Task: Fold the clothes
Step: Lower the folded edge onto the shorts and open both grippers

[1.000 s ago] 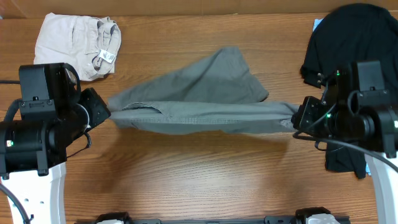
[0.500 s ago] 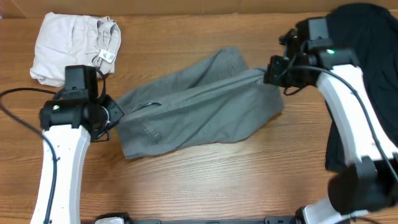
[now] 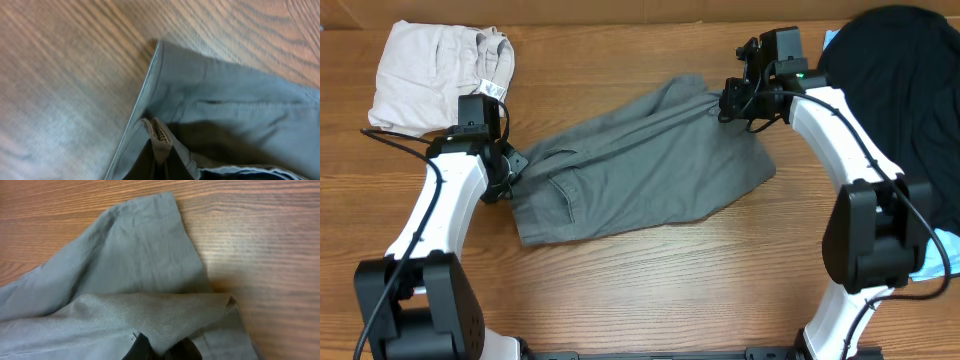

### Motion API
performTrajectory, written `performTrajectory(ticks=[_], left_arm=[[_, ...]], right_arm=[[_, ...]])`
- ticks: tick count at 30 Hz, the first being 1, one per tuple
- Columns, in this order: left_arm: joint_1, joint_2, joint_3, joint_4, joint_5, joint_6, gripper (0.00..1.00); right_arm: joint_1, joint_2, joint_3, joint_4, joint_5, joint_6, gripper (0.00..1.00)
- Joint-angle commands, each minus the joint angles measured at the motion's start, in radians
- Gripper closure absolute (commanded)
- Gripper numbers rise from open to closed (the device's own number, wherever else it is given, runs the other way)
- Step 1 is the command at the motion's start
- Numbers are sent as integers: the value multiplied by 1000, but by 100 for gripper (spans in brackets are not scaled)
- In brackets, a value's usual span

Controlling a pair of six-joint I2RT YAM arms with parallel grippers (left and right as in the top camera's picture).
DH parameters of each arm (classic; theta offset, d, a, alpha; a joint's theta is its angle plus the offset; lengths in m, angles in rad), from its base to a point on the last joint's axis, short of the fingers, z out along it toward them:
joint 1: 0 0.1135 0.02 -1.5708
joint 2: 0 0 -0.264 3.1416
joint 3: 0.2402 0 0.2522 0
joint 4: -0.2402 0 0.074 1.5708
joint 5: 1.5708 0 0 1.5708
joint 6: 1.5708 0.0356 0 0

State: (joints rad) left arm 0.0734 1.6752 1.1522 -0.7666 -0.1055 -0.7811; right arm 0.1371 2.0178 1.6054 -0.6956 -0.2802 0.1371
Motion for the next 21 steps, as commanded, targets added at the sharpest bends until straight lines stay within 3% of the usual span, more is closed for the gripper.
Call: performTrajectory(ticks=[1,5,7,8,9,10,12,14,15,18,21], left_arm=[[12,10,-7,45,-121,-12,96],[12,10,-7,76,-169,-12,96],[12,10,-7,74,-173,-11,88],[12,10,-7,73,-175,-12,75],[12,10,-7,73,-174,-12,54],[12,10,-7,76,-174,-10,40],[12,9,3,72,-169,27,27],[12,7,44,45,-131,100,9],[12,6,79,18,-112,127,5],[11,5,225,-99,-42,196,2],[9,5,351,-197,110,291,5]], right_arm=[[-8,33,18,68,54,-10,96],[-7,53,18,167,53,-12,96],[-7,54,18,204,53,-19,95],[-7,54,18,215,51,-31,86],[-7,53,19,226,46,-41,53],[-7,53,24,227,47,-41,23],[-7,52,34,211,46,-42,0],[-8,42,58,163,46,-41,0],[-8,34,80,122,46,-41,0],[-8,7,153,6,46,-44,0],[-6,-10,219,-117,5,-63,0]])
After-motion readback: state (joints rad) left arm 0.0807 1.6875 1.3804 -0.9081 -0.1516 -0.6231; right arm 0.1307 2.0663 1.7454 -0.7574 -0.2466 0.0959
